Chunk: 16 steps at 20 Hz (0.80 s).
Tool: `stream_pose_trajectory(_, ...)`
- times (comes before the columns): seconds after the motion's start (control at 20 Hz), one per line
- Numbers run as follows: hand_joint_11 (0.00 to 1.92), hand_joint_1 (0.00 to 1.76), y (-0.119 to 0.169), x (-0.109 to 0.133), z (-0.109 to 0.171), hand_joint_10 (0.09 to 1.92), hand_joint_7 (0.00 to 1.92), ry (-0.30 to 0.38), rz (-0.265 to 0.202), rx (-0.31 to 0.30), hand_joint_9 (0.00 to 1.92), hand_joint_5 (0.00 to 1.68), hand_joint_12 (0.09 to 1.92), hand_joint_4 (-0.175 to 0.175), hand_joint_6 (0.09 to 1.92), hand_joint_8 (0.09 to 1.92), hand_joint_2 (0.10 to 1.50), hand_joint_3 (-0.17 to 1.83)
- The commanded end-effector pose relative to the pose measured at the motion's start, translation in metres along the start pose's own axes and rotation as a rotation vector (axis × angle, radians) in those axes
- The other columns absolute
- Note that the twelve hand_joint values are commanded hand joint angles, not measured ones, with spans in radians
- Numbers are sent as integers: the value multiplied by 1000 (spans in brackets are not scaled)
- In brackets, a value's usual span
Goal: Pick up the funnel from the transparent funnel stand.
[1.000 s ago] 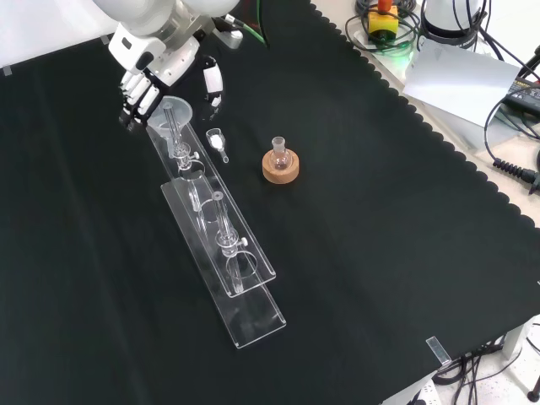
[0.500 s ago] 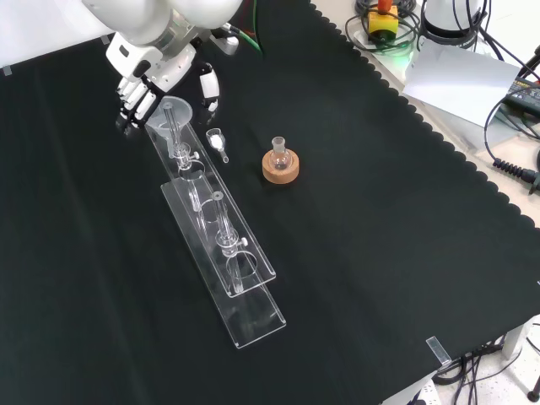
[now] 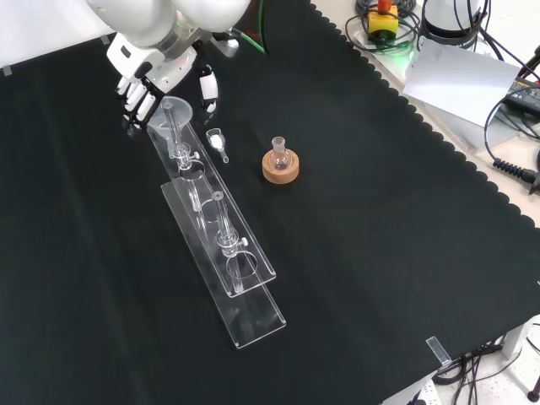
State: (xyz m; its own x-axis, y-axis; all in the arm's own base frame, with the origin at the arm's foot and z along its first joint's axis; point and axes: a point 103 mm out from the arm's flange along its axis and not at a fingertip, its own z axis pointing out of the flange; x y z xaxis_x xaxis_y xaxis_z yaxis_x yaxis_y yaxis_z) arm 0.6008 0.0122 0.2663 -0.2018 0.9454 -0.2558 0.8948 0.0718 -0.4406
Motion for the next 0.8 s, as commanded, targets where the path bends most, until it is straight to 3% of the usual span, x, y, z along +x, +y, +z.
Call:
stream_pose_trajectory(0.05, 404, 908, -1, 1, -2, 571, 367, -43, 15, -93, 743, 512, 1366, -26, 87, 666, 640, 732)
stream_pose_trajectory(0.25, 491, 930, -7, 1, -12, 513, 507, -88, 36, -181, 866, 680, 1313, -30, 163, 642, 695, 748)
stream_pose_trajectory(0.55, 531, 934, -23, -11, -44, 445, 550, -83, 45, -184, 931, 613, 1294, -31, 493, 623, 716, 771)
stream_pose_trajectory(0.8, 529, 928, -46, -17, -64, 443, 528, -72, 66, -164, 931, 586, 1294, -32, 538, 618, 717, 775)
